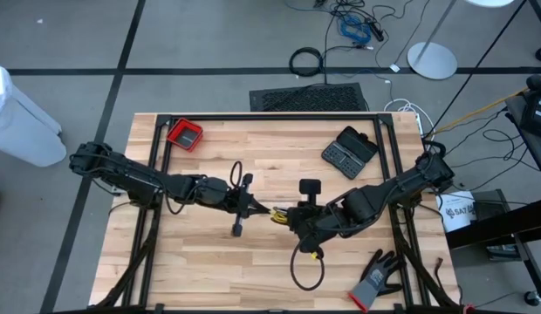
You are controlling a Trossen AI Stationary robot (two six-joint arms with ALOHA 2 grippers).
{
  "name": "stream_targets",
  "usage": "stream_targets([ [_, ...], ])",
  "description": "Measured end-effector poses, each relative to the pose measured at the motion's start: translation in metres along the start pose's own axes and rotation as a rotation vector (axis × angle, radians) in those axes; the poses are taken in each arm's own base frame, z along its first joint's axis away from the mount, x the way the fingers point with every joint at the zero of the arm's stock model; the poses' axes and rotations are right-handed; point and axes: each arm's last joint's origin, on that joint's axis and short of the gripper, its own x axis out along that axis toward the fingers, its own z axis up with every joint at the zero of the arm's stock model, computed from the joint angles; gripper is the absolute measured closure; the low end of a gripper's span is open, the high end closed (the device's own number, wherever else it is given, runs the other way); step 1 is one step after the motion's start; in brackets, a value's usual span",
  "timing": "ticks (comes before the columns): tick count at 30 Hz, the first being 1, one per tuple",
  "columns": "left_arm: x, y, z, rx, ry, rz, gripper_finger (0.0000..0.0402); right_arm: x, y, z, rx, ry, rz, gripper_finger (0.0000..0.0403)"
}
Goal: Coil cords
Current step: Coil the yellow cable wire onto the spool
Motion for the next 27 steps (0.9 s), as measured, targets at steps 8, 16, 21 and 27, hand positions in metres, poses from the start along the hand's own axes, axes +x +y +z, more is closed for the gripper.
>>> stream_targets([
  [8,0.0000,0.0000,-0.0003,0.000,0.003,-0.001,0.0400,0.0002,-0.0001,0.0002,-0.005,-0.002,-0.005,0.0403],
  [16,0.0000,-0.0001,-0.0012,0.000,0.012,0.000,0.0400,0.0003,-0.0003,0.0002,-0.005,-0.002,-0.005,0.0403],
  [21,0.0000,0.0001,-0.0011,0.000,0.013,0.004,0.0400,0.0003,-0.0004,0.0002,-0.008,-0.002,-0.006,0.0403],
  [27,0.0000,0.0001,-0.0012,-0.006,0.014,0.005,0.0400,0.0003,-0.0004,0.0002,-0.009,-0.001,-0.006,0.0403],
])
